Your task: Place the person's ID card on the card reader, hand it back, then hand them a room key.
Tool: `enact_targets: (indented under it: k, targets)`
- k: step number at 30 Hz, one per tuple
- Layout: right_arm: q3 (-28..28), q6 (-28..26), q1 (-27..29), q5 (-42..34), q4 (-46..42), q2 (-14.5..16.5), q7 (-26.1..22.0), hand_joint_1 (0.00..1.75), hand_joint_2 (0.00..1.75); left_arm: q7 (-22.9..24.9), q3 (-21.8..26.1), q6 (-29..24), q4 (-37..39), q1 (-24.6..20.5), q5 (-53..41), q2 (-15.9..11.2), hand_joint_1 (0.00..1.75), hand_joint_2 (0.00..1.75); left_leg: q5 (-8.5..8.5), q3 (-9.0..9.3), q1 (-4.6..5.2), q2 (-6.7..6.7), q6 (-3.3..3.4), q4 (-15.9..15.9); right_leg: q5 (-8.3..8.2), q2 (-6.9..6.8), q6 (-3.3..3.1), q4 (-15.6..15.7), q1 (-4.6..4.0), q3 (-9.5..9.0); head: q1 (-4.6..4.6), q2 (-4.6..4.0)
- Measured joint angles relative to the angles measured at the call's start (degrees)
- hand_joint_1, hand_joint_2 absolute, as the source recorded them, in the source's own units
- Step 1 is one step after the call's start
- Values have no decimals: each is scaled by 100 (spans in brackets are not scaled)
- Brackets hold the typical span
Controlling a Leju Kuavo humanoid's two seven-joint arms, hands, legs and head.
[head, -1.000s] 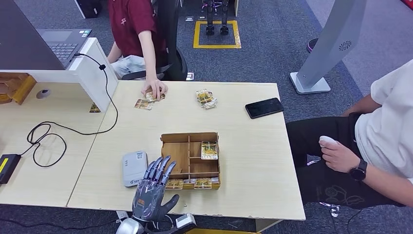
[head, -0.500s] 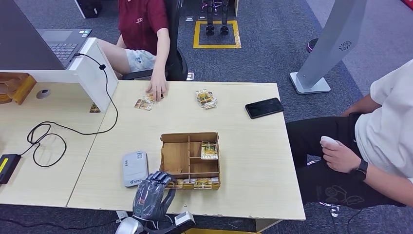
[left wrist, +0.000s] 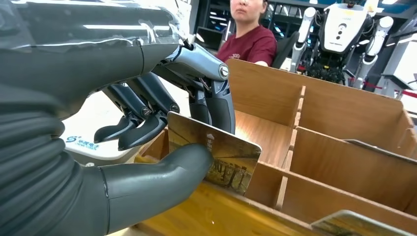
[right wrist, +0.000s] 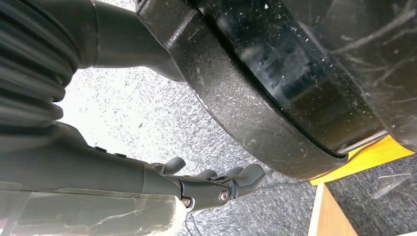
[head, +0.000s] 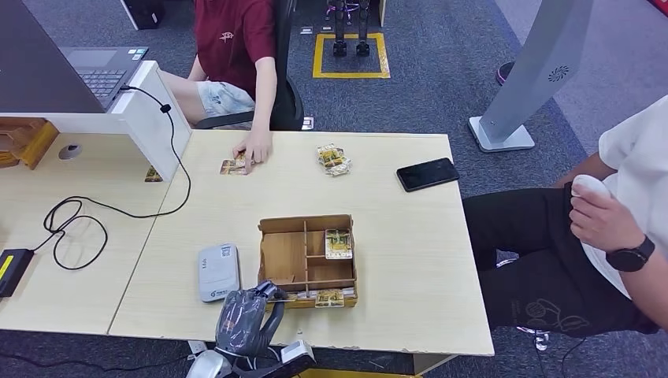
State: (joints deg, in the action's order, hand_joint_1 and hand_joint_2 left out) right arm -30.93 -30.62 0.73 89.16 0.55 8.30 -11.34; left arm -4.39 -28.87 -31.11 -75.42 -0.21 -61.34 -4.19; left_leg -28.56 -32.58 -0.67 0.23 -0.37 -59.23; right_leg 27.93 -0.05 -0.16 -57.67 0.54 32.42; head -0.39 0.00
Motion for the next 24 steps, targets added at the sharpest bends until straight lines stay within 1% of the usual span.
enact_targets:
  k: [3,5,7,11,14,18,22,24]
  targets:
    - [-58,-8,4,15,1,8,2,0,175,-157,0,99,-298,33,338,-11,175,175,0,0,0,0,0,0,0,0,0,0,0,1,0,0]
    - [-96,-22,8,33,1,15,3,0,175,-250,-1,263,-659,27,659,-36,175,175,0,0,0,-1,0,0,0,0,0,0,0,1,0,0]
    - [-129,-40,14,49,1,22,4,0,175,-246,-2,428,-1086,-34,813,-102,175,175,0,0,0,-1,0,-1,0,0,0,0,0,2,1,0]
    - [-196,-80,37,54,0,31,-10,0,175,-135,2,526,-1990,-342,743,-356,175,175,1,1,-1,0,0,-1,-1,0,-1,-2,0,1,1,0]
    - [-228,-102,63,54,1,32,-42,0,175,-107,32,511,-2461,-513,723,-541,175,175,3,3,-1,0,-3,0,-1,1,-1,-4,-1,1,0,0]
    - [-236,-85,70,55,1,40,-58,0,175,-109,98,522,-2761,-667,869,-686,175,175,4,2,-1,0,-4,0,-1,1,-1,-4,-1,2,1,0]
    - [-236,-63,66,56,0,42,-63,0,175,-109,169,523,-2800,-823,854,-757,175,175,4,1,-1,0,-4,0,-1,1,-1,-4,-1,1,1,0]
    - [-236,-60,65,56,0,42,-58,0,175,-29,190,514,-2808,-879,725,-775,175,175,4,1,0,1,-4,-1,-1,1,-1,-4,-1,1,1,-1]
